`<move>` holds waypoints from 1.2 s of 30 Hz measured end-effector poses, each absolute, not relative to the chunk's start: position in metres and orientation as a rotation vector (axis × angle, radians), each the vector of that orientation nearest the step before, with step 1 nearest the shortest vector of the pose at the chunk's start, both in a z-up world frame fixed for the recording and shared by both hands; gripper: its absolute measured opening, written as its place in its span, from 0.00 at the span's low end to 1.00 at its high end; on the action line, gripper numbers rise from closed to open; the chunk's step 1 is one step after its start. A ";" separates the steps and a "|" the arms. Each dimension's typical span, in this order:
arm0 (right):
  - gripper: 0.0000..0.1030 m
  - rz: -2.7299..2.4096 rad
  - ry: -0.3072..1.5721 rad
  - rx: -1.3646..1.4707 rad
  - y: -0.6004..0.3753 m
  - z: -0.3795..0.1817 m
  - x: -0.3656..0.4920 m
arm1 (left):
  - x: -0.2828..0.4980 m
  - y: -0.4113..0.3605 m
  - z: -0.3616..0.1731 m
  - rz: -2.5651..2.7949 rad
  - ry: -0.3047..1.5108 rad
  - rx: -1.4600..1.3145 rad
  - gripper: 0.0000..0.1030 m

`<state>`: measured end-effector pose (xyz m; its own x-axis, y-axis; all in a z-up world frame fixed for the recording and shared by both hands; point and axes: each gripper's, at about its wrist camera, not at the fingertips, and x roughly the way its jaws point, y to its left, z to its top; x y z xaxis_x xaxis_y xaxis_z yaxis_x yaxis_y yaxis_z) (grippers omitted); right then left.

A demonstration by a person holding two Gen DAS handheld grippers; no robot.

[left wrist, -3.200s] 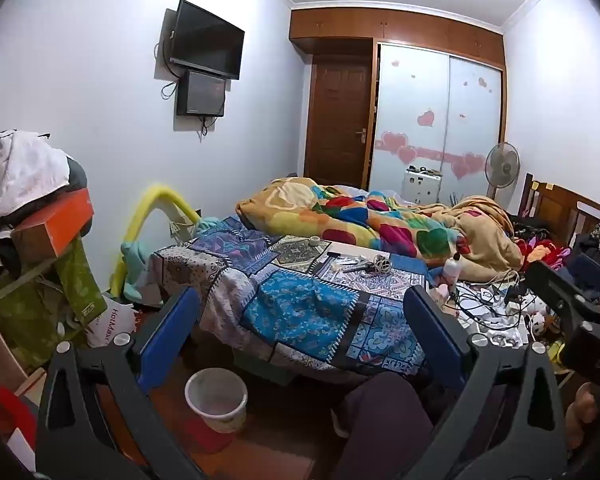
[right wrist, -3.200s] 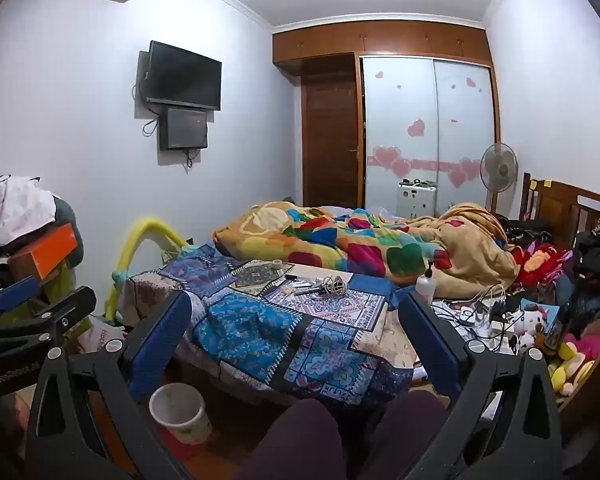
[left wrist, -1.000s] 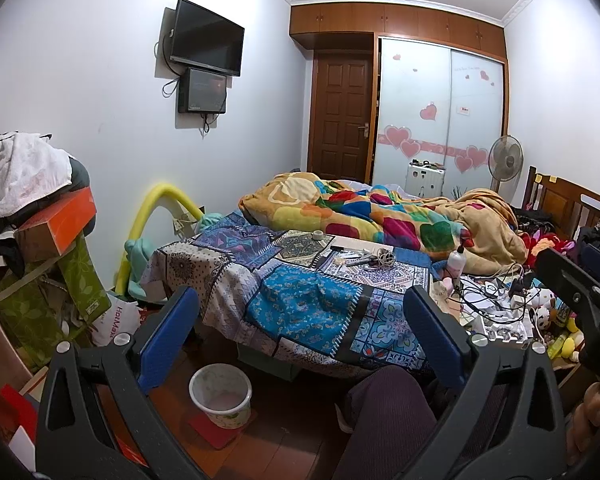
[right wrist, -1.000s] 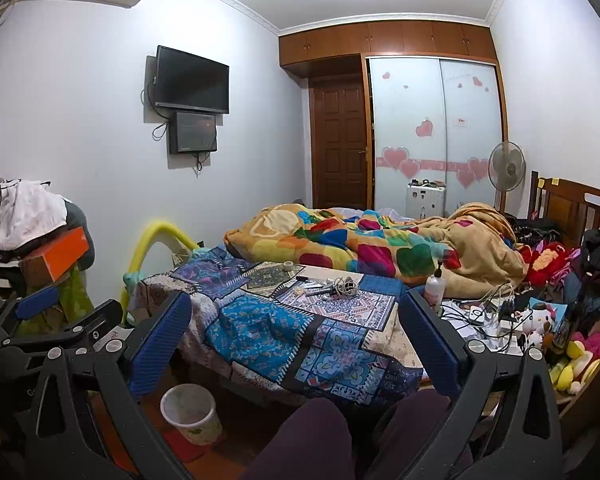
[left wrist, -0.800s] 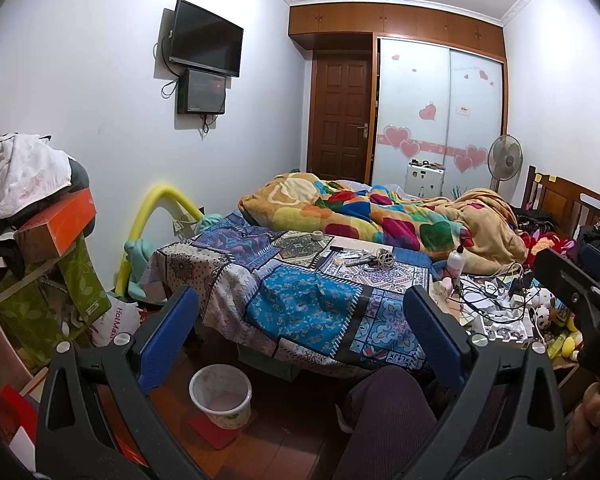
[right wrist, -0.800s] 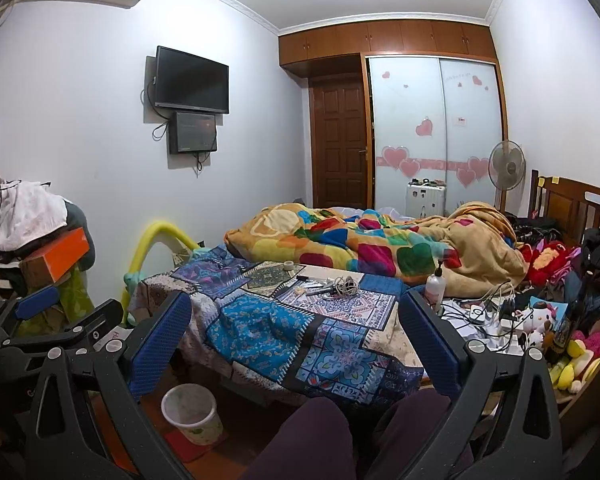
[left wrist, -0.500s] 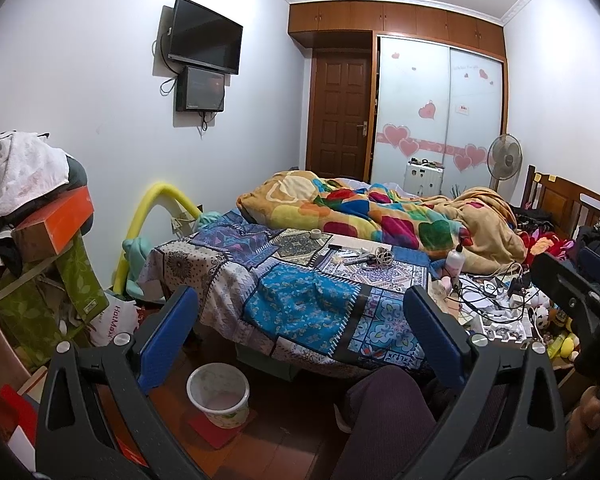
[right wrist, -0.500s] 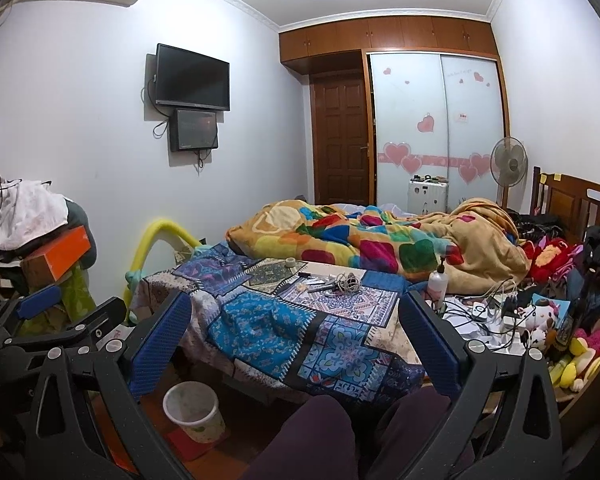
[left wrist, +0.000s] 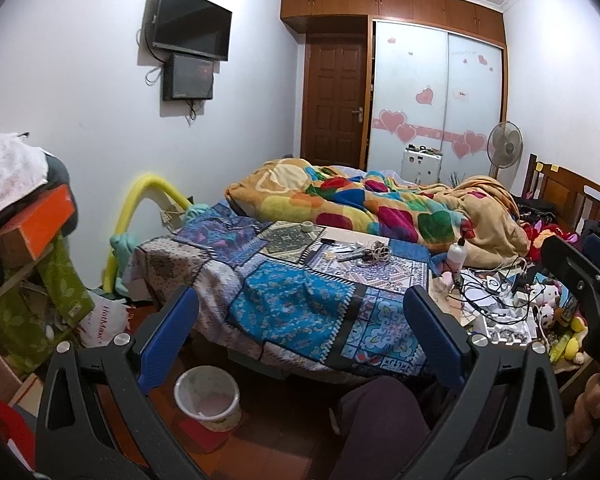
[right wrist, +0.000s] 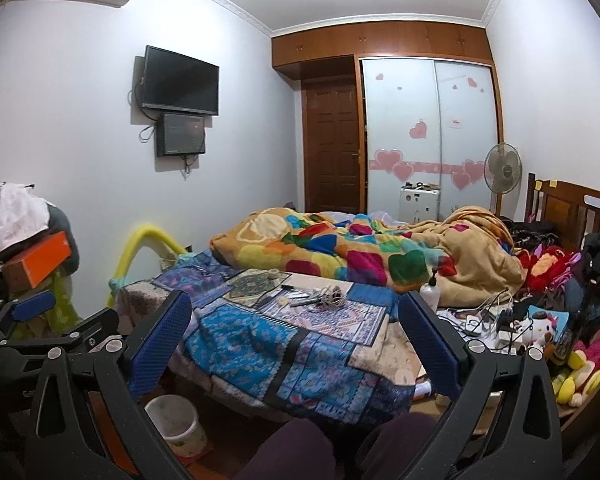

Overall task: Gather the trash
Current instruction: 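Grasp the clear plastic bag with the left tool while the right grasps the purple-capped cylinder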

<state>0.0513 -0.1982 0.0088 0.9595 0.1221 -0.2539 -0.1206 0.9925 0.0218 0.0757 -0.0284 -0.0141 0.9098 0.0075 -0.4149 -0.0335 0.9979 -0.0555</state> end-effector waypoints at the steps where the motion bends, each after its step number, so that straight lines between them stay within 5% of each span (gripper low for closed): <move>1: 1.00 0.120 0.262 0.009 -0.201 0.008 0.059 | 0.083 -0.030 -0.015 0.016 0.432 -0.064 1.00; 13: 1.00 0.015 0.359 -0.016 -0.241 -0.015 0.155 | 0.202 -0.054 -0.034 -0.057 0.516 -0.069 1.00; 36: 0.95 0.128 0.707 0.029 -0.290 -0.110 0.397 | 0.465 -0.098 -0.172 -0.050 0.773 -0.032 0.92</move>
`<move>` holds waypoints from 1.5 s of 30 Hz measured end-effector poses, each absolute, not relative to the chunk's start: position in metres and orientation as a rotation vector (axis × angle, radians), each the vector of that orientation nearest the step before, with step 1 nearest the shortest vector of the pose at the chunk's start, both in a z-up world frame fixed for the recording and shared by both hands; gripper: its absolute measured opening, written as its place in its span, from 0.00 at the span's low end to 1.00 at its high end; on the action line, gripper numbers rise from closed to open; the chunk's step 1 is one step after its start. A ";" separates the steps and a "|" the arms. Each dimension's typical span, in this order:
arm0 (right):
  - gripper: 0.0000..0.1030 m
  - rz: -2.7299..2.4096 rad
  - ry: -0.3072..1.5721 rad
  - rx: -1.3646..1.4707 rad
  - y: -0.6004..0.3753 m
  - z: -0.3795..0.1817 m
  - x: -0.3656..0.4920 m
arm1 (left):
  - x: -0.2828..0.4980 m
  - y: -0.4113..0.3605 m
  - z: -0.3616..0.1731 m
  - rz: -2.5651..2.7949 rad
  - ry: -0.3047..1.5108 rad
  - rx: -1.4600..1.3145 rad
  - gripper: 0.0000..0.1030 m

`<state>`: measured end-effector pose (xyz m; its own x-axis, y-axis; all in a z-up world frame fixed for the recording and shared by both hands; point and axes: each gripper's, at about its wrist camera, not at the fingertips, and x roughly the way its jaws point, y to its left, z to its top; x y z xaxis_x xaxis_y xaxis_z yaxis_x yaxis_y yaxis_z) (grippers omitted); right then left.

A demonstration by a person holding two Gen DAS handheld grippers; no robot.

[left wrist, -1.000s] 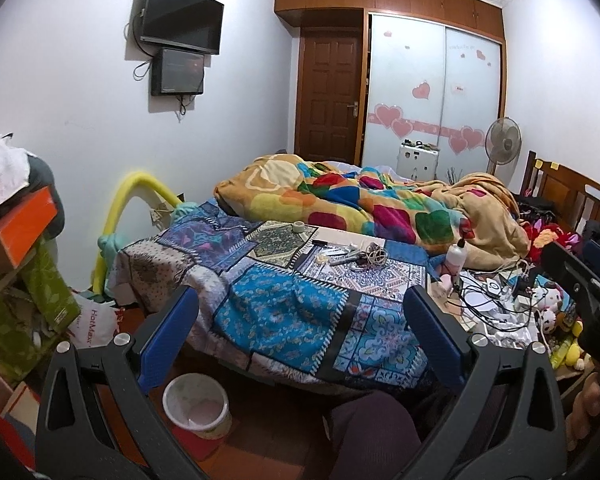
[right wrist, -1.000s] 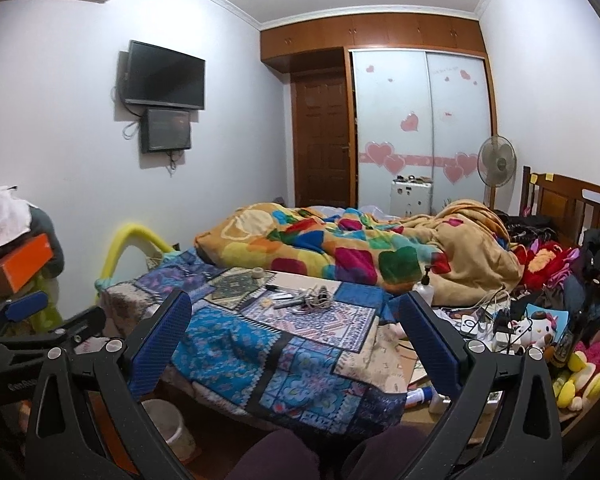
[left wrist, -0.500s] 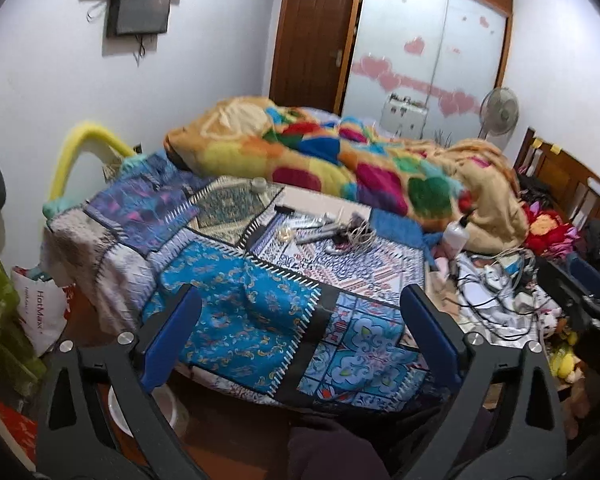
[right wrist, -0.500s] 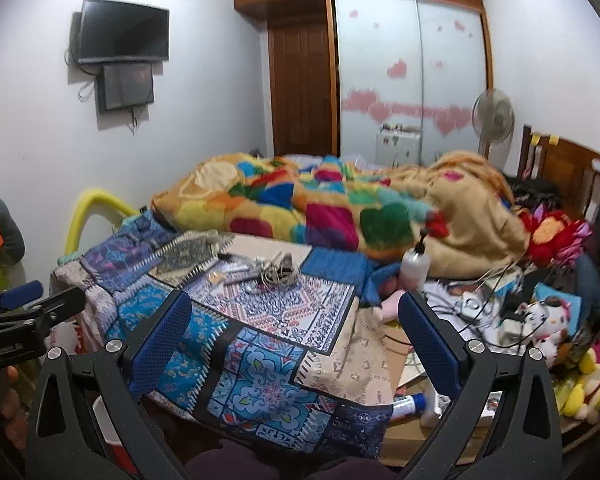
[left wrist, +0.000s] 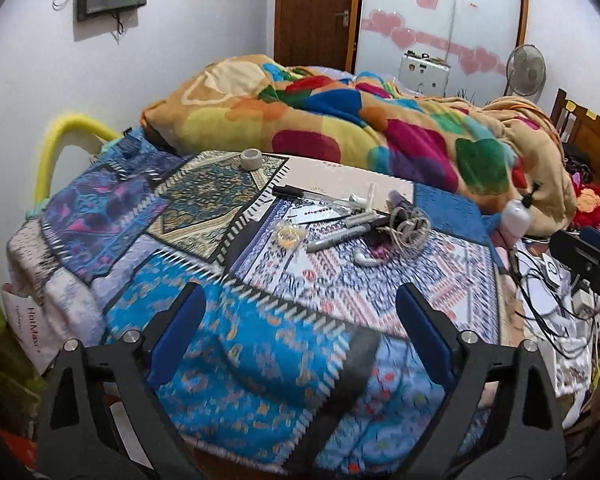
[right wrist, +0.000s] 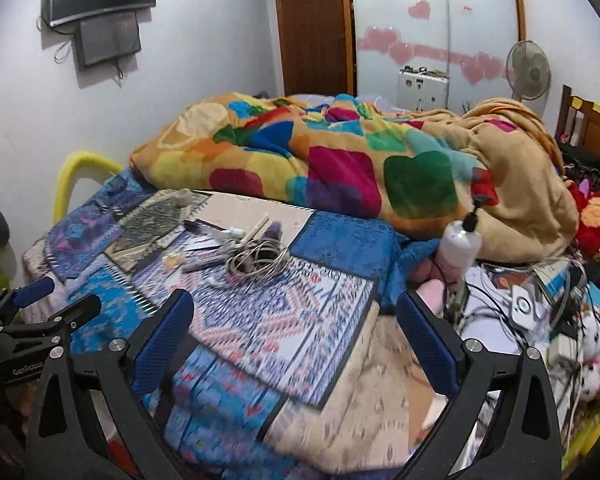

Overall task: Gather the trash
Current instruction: 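Grasp the clear plastic bag with the left tool while the right grasps the purple-capped cylinder, then carry both held items off the bed over the white bucket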

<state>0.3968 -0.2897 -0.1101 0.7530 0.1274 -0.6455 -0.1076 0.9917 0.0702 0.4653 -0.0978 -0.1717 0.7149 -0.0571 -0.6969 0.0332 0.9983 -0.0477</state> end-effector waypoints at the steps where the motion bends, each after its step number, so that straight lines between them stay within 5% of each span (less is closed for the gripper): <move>1: 0.95 0.135 0.715 0.027 -0.290 -0.113 0.407 | 0.479 -0.097 -0.178 -0.052 0.780 -0.037 0.91; 11: 0.86 0.224 0.855 0.048 -0.284 -0.148 0.513 | 0.566 -0.083 -0.224 -0.024 0.866 -0.071 0.80; 17: 0.72 0.274 0.994 0.146 -0.281 -0.180 0.562 | 0.593 -0.081 -0.247 -0.008 0.904 -0.052 0.68; 28: 0.27 0.397 1.147 0.228 -0.269 -0.210 0.589 | 0.603 -0.087 -0.269 -0.030 0.917 -0.059 0.37; 33: 0.25 0.397 1.143 0.190 -0.264 -0.207 0.589 | 0.599 -0.088 -0.267 -0.073 0.910 -0.071 0.28; 45: 0.24 0.317 1.000 0.140 -0.268 -0.162 0.575 | 0.574 -0.084 -0.228 -0.080 0.864 -0.076 0.28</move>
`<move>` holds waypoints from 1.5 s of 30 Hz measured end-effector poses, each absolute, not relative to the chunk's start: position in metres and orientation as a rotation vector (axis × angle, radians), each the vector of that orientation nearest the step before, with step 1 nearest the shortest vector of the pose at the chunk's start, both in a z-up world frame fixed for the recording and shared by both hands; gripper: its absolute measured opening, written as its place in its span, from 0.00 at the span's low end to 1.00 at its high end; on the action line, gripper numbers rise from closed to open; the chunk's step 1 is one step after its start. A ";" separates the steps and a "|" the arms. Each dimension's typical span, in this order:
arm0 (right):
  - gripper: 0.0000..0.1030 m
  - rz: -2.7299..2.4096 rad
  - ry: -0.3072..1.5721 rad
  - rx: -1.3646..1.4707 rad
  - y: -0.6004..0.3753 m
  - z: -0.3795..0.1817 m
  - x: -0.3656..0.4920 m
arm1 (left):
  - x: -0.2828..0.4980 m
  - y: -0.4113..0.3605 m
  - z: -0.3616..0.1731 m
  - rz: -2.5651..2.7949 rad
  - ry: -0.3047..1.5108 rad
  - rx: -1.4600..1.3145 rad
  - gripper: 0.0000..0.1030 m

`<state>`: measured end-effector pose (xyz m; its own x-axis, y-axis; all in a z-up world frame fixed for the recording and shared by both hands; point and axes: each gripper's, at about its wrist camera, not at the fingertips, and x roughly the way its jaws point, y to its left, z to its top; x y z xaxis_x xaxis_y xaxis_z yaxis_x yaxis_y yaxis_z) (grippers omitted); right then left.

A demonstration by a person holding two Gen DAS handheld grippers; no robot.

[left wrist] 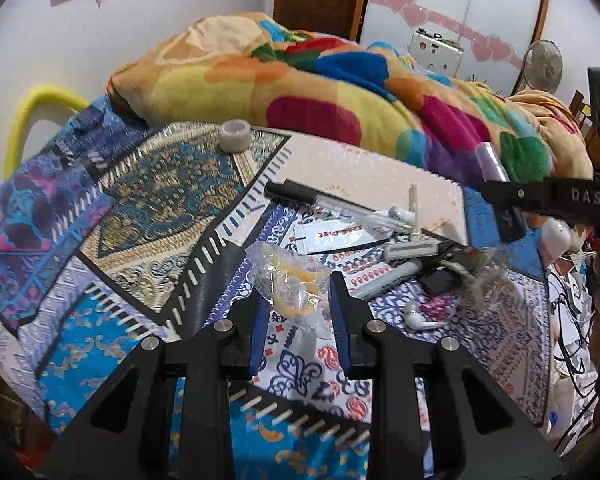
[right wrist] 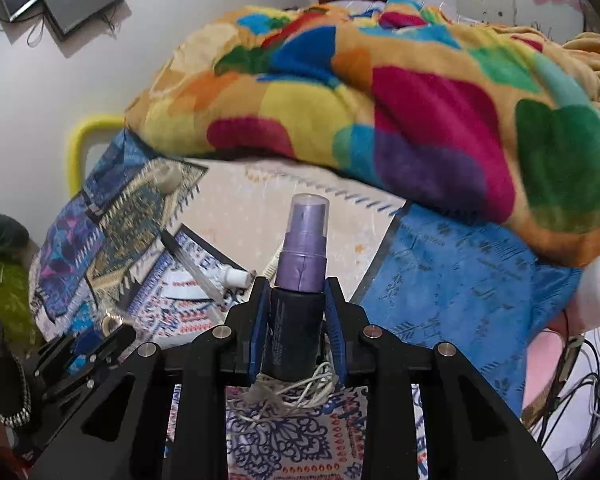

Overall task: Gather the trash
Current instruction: 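Carry both held items off the bed over the white bucket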

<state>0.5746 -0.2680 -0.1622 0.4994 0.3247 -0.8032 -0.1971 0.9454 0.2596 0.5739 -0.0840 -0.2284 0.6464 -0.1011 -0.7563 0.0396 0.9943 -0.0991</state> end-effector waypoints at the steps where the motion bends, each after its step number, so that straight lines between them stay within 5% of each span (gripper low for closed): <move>1: 0.24 0.311 0.984 0.134 -0.268 -0.155 0.572 | 0.571 -0.084 -0.224 -0.080 0.858 -0.070 0.28; 21: 0.24 0.452 0.884 0.053 -0.197 -0.086 0.461 | 0.449 -0.031 -0.141 0.005 0.760 -0.080 0.28; 45: 0.24 0.626 1.031 -0.111 -0.044 -0.167 0.334 | 0.281 0.130 -0.216 0.245 0.932 -0.261 0.28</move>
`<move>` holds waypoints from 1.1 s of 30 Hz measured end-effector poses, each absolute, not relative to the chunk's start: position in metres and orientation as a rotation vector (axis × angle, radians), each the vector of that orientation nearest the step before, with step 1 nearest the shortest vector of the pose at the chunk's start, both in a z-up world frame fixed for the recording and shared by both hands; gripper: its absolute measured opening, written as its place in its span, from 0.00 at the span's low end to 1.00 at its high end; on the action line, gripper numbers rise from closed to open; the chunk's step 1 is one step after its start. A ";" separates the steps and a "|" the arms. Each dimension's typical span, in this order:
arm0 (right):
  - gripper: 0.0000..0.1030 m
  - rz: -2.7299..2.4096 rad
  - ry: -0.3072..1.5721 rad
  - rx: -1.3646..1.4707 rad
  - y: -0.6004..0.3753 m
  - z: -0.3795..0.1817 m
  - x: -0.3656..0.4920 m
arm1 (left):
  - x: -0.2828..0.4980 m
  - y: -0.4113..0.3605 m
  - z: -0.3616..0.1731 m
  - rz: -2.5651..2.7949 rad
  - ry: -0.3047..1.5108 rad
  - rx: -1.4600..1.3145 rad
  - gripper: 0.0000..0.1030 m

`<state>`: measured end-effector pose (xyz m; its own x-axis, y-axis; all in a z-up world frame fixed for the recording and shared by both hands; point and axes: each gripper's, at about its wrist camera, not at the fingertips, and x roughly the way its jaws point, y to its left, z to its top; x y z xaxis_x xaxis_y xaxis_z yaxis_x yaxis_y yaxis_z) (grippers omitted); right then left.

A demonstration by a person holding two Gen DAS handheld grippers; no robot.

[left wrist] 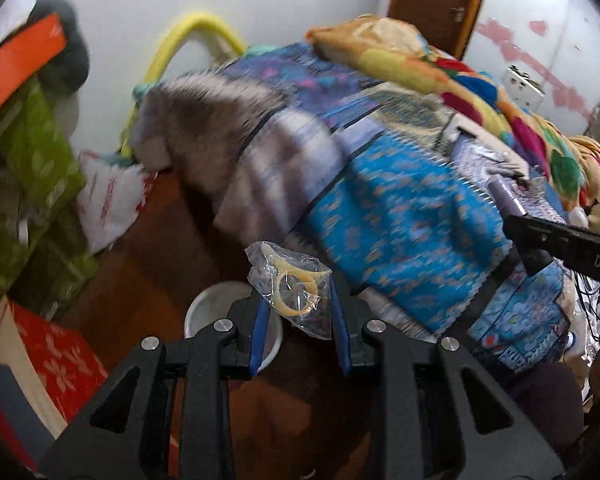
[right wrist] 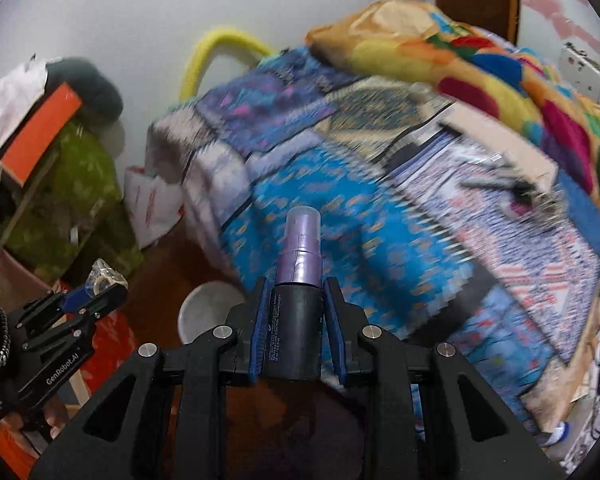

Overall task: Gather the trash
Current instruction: 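Carry both held items off the bed over the white bucket, then open both tools to drop the items into the white bucket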

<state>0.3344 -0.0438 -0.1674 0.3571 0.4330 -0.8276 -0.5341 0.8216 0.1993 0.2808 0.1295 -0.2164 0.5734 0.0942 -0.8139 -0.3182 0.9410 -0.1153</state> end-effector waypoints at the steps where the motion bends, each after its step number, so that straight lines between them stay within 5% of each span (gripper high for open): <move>1: 0.24 0.634 1.045 -0.115 -0.035 -0.173 0.333 | 0.275 0.138 -0.223 0.252 0.944 -0.282 0.28; 29: 0.23 0.872 1.299 -0.313 0.141 -0.278 0.324 | 0.271 0.259 -0.368 0.382 1.170 -0.570 0.28; 33: 0.40 0.888 1.311 -0.312 0.144 -0.277 0.327 | 0.282 0.259 -0.367 0.391 1.177 -0.560 0.36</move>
<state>0.3266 0.1438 -0.2771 -0.0038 0.3860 -0.9225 -0.7135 0.6453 0.2730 0.2816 0.2587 -0.3674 0.3422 -0.0009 -0.9396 -0.5630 0.8004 -0.2058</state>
